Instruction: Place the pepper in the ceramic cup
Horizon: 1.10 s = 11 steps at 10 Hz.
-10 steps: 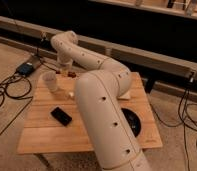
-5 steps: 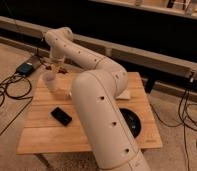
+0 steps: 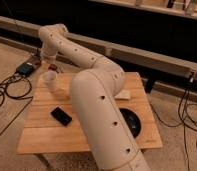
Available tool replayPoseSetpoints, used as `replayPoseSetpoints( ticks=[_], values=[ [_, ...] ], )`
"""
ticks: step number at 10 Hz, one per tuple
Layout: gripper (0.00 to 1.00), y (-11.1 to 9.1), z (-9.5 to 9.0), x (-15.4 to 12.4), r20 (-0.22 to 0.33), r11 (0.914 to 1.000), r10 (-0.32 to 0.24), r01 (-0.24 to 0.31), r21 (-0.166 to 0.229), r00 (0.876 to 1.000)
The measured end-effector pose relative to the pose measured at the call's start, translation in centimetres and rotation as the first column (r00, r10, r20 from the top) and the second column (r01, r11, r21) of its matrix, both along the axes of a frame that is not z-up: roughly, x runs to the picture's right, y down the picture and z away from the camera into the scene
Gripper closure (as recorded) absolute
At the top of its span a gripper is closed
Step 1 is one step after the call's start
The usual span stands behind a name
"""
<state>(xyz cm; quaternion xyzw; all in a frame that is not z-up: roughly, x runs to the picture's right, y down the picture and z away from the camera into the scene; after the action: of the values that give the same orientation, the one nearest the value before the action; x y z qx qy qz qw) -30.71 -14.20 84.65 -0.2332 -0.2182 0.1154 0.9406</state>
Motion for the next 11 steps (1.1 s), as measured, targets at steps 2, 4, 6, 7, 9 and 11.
replayPoseSetpoints(
  ticks=[2,4,6,7,9,11],
  values=[
    [1.0,-0.9,-1.6,-2.1,0.057,0.9997,0.014,-0.015,0.02,0.998],
    [1.0,-1.1,-2.1,-2.7,0.076,0.9995,0.018,-0.02,0.025,0.997],
    [1.0,-1.1,-2.1,-2.7,0.075,0.9995,0.018,-0.02,0.026,0.997],
    [1.0,-1.2,-2.1,-2.7,0.075,0.9995,0.018,-0.02,0.026,0.997],
    [1.0,-1.2,-2.1,-2.7,0.074,0.9995,0.018,-0.02,0.026,0.997],
    [1.0,-1.2,-2.1,-2.7,0.074,0.9995,0.018,-0.02,0.026,0.997]
  ],
)
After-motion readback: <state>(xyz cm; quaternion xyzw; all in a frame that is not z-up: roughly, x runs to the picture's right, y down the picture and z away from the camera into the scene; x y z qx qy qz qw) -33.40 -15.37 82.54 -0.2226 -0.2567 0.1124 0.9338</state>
